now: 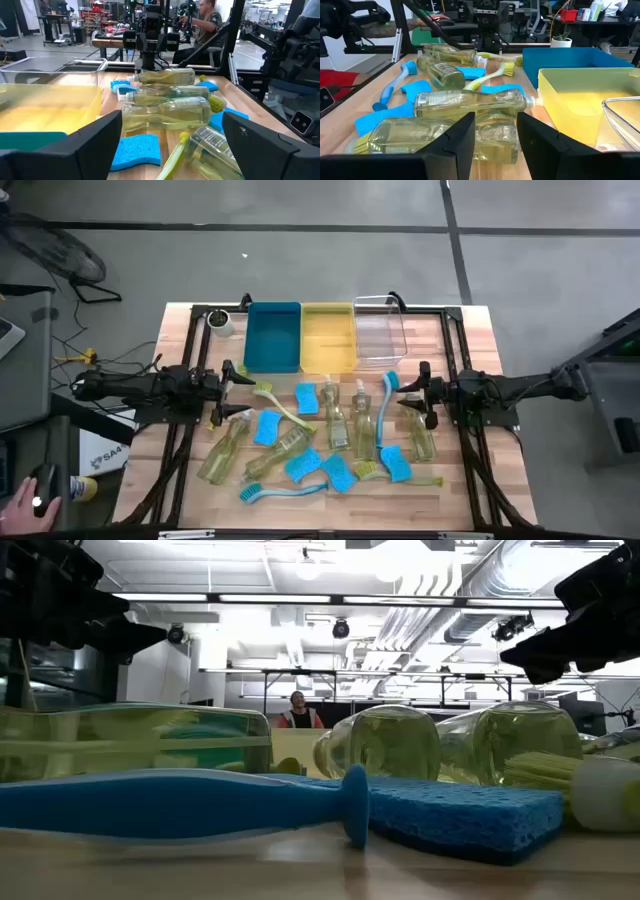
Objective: Pick & Place Kitchen Sink Supplies
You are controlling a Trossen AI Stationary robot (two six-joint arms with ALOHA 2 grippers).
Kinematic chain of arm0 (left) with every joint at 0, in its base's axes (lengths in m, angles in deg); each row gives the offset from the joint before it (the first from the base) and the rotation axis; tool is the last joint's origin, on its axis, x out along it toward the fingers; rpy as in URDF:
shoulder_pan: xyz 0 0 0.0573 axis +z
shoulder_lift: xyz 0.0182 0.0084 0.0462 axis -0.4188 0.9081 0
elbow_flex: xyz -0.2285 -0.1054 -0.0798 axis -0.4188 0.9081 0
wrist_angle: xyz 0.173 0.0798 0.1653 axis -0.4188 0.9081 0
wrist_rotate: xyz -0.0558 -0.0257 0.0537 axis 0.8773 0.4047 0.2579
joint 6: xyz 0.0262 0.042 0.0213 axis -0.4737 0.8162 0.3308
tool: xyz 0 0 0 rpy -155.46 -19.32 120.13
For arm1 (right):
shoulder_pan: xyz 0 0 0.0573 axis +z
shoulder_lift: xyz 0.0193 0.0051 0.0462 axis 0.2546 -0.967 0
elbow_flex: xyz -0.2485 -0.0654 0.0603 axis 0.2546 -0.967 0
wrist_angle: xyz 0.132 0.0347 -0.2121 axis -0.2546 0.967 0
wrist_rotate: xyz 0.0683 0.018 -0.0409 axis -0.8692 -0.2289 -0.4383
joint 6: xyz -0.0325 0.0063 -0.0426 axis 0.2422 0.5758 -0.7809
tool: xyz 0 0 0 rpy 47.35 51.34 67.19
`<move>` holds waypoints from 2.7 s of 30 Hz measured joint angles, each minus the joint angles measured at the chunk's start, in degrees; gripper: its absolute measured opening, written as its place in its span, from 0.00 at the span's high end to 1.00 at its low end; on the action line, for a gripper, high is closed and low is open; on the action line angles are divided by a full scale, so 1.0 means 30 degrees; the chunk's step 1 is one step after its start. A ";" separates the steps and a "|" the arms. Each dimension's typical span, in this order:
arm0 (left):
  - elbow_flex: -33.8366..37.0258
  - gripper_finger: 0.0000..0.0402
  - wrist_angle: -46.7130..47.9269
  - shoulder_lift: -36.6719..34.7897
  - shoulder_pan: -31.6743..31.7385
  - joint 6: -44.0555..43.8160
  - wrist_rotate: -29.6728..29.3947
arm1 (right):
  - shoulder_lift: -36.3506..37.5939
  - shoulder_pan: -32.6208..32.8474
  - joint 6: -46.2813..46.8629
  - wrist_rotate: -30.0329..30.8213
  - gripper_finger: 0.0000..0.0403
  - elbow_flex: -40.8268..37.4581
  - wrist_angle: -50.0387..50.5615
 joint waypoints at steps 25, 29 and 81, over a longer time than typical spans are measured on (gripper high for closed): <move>0.0000 0.15 0.0000 -0.0001 0.0000 0.0000 -0.0007 | -0.0007 0.0007 0.0006 -0.0005 0.65 0.0006 0.0000; 0.0000 0.15 0.0000 0.0000 0.0000 0.0004 -0.0002 | -0.0005 0.0005 0.0000 -0.0005 0.65 0.0002 0.0000; 0.0000 0.15 0.0000 0.0000 0.0000 0.0000 -0.0006 | -0.0506 -0.0007 0.6757 0.6625 0.65 0.2415 0.0494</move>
